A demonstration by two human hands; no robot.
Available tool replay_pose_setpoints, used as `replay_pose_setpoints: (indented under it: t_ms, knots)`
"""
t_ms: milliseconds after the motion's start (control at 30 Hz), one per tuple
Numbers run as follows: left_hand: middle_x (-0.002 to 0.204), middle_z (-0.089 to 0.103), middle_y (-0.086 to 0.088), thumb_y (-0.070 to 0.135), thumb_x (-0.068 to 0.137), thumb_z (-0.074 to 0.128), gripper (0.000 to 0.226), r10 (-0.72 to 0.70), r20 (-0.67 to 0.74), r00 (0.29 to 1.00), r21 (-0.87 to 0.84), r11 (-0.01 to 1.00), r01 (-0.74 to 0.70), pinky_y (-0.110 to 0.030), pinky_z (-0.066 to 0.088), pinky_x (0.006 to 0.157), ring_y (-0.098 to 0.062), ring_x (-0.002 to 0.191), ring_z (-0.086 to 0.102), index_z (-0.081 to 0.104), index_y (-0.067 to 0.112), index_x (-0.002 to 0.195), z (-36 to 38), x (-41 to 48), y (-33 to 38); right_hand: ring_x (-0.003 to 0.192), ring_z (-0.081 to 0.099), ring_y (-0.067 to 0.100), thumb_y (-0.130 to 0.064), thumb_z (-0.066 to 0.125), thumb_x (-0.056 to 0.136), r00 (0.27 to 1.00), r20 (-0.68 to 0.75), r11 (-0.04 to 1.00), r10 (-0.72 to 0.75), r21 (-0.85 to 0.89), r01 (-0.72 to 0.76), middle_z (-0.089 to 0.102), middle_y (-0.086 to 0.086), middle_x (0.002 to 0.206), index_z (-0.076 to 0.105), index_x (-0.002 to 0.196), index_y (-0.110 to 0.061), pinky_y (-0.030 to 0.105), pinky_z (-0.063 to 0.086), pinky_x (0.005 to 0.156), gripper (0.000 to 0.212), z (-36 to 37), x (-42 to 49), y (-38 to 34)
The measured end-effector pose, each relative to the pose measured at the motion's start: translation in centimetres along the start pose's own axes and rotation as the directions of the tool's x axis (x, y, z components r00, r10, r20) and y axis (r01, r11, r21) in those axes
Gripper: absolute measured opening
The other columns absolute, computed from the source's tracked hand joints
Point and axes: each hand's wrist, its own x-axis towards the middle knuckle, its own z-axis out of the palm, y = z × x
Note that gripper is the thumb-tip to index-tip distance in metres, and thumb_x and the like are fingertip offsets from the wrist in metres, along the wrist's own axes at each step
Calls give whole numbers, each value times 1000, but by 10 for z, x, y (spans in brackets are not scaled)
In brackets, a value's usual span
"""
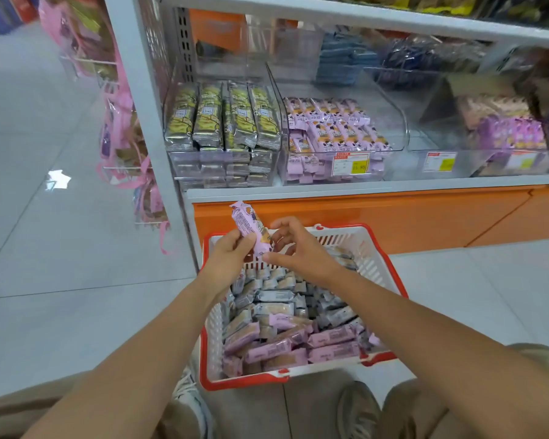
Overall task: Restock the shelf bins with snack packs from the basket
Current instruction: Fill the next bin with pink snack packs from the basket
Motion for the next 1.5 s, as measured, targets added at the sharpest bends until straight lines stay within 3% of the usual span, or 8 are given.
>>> replay_pose_setpoints:
  t_ms: [100,267,433,633,867,1167,1300,1500]
  knots:
    - [110,69,-18,28,102,51,26,35,31,999,-5,999,-35,-55,46,102,-38,106,62,65,8,112,6,0,18,82,59,9,-18,78,82,996,-61,998,-58,-30,56,58,0,101,49,114,-20,25,48,68,43,-7,-8,-11]
    - [123,63,-2,19,105,43,29,259,1,966,225,941,-253,-19,47,90,-18,112,58,59,13,128,18,6,54,76,56,12,-13,74,85,970,-186,987,-158,-31,155,60,6,97,54,109,-19,28,48,67,32,-39,-9,-37]
    - [141,51,-9,6,93,51,42,720,-55,692,759,481,-440,-42,28,113,-27,136,39,55,10,136,9,33,78,73,50,9,-12,72,86,912,-338,973,-232,-85,216,57,7,88,57,106,-23,26,46,67,28,-84,-1,-61]
    - [166,3,-5,21,97,50,68,653,74,754,928,232,-292,-46,-10,122,-24,152,-8,19,17,157,9,63,88,62,42,7,-17,70,88,868,-441,955,-228,-274,112,46,0,77,58,112,-21,24,42,59,27,-123,45,-75]
    - [165,14,-10,21,90,55,74,702,95,706,962,119,-247,-48,-8,122,-28,153,1,23,13,156,5,80,68,63,43,15,-23,69,87,883,-425,885,-197,-465,-27,47,2,69,63,108,-18,30,37,58,22,-129,101,-72]
    - [164,14,-11,19,87,58,78,722,98,685,962,106,-250,-52,2,122,-30,152,4,23,10,156,6,89,59,61,48,9,-25,69,88,909,-374,842,-184,-537,-51,57,-3,67,75,89,-14,22,36,55,14,-120,125,-63]
    - [164,15,-12,18,86,58,78,719,120,684,959,94,-268,-52,3,122,-30,152,4,24,10,156,4,90,60,72,56,16,-19,63,92,911,-357,834,-206,-550,-27,67,2,79,76,87,-10,23,46,61,16,-119,120,-67]
    - [164,14,-13,18,84,53,77,703,172,690,950,66,-305,-54,6,121,-30,152,4,24,7,155,1,81,58,74,49,3,-13,62,92,857,-399,860,-326,-501,93,59,0,88,72,100,-11,17,44,69,13,-109,97,-61]
